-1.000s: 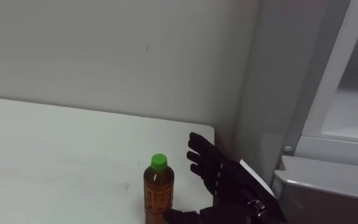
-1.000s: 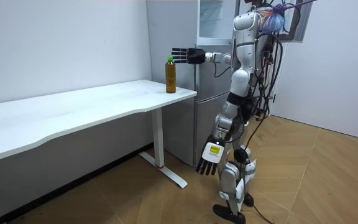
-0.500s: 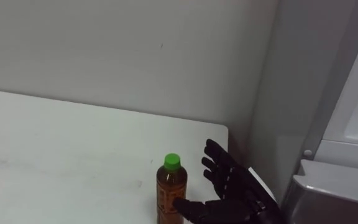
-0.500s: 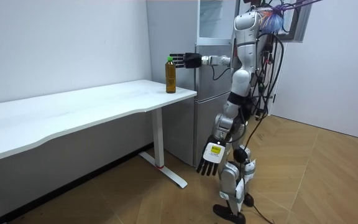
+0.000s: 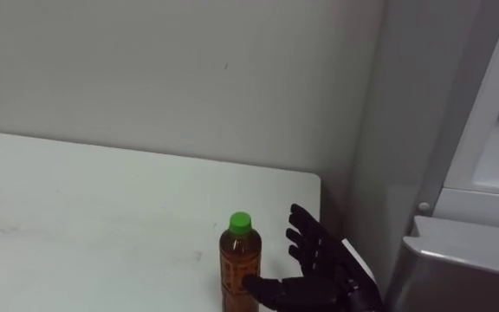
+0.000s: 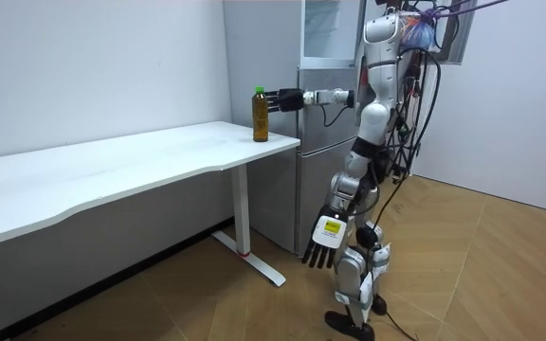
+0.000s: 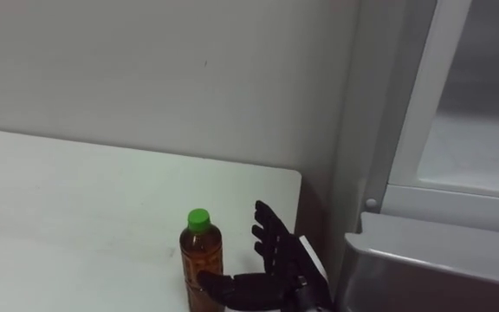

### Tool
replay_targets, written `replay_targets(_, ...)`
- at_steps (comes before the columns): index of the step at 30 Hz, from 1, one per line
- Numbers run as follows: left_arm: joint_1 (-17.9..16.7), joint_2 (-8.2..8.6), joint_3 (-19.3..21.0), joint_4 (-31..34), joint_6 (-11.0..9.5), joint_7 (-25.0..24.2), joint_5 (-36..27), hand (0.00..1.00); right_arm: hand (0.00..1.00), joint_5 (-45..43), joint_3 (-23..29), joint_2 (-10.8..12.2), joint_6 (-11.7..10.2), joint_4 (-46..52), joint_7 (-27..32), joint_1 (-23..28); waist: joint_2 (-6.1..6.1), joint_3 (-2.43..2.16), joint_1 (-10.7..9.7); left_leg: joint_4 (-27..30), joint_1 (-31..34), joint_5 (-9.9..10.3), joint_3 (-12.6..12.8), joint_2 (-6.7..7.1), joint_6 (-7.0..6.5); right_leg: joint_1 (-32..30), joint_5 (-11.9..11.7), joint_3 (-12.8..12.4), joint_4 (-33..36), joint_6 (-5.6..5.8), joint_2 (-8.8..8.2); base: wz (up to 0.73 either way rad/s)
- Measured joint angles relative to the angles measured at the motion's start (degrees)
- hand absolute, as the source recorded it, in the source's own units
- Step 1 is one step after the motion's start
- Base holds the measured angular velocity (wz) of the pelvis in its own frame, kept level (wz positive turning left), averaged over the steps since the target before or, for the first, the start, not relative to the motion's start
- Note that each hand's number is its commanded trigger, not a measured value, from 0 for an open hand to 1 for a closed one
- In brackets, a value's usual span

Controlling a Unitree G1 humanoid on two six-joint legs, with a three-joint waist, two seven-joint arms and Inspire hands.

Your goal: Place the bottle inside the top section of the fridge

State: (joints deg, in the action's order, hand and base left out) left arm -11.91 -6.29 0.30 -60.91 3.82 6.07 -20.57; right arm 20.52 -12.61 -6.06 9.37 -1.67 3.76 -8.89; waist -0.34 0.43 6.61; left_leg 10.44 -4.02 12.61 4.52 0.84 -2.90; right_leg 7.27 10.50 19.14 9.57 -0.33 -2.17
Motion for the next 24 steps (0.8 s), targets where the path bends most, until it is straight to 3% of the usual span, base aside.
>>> replay_targets(6,-0.3,0.01,0.0,0.3,0.1,0.0,0.0,0.00,0.00,0.0,0.0,0.0,0.0,-4.0,1.9,-1.6,-0.25,-0.15,0.1,0.5,0.6,-0.2,-0.2,0.19,-0.07,-0.1,0.0,1.1,0.1,0.01,-0.36,0.06)
replay_targets(18,0.1,0.06,0.7,0.8,1.1,0.0,2.7,0.00,0.00,1.9,0.3,0.0,0.0,-7.7,4.3,-2.2,-0.48,-0.18,0.3,0.5,1.5,-0.9,-2.9,1.29,-0.93,0.1,-0.4,4.5,0.1,0.59,-1.11,0.12)
replay_targets(24,-0.2,0.38,1.7,1.3,1.1,0.0,2.8,0.00,0.00,1.6,0.7,-0.1,0.0,-10.0,6.5,-2.3,-0.62,0.00,1.7,0.3,1.5,-1.2,-4.0,2.02,-1.30,0.3,-0.2,5.0,0.1,1.03,-1.63,0.11)
